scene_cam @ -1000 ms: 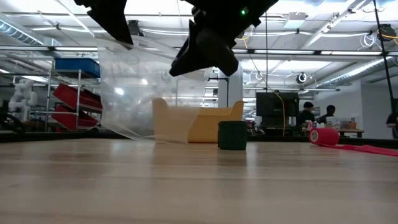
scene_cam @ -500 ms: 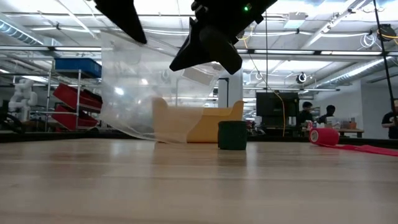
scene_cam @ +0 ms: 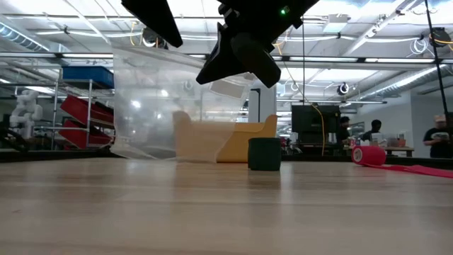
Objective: Roll bandage
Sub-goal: Open the transparent zip bag
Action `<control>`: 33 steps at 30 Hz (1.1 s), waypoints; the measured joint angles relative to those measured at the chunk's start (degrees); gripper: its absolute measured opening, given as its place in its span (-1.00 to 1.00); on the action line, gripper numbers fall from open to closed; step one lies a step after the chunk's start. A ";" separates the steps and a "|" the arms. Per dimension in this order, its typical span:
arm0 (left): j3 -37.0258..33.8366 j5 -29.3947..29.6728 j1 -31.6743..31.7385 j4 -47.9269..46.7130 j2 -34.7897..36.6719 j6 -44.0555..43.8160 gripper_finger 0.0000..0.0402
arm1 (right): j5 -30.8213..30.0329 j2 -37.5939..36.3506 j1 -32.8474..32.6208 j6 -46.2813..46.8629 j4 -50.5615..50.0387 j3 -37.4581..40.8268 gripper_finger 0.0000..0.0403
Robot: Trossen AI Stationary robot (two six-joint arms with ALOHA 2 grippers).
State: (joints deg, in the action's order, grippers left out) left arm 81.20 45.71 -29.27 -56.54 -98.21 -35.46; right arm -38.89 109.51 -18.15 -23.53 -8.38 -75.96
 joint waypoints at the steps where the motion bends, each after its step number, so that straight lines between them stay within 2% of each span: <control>1: -0.21 -0.33 0.07 0.80 0.00 0.04 -0.50 | 0.00 -0.02 0.00 0.00 0.00 0.00 -1.00; 8: -2.17 -1.77 1.12 3.76 -0.07 2.99 -0.50 | -0.02 -0.02 0.00 0.07 0.07 0.00 -1.00; 12: -2.19 2.74 1.95 3.71 -0.07 2.93 -0.50 | -0.02 -0.02 0.00 0.03 0.07 0.00 -1.00; 19: -2.19 -1.94 3.05 3.71 -0.06 2.93 -0.50 | 0.00 -0.02 0.00 -0.06 0.02 0.00 -1.00; 33: -2.19 0.81 4.66 3.36 -0.07 3.42 -0.50 | 0.00 -0.06 -0.25 -1.14 0.04 0.00 -1.00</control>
State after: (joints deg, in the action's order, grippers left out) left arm 79.00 46.52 -24.60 -53.19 -98.28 -32.04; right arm -38.89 109.45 -18.40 -24.67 -8.34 -75.96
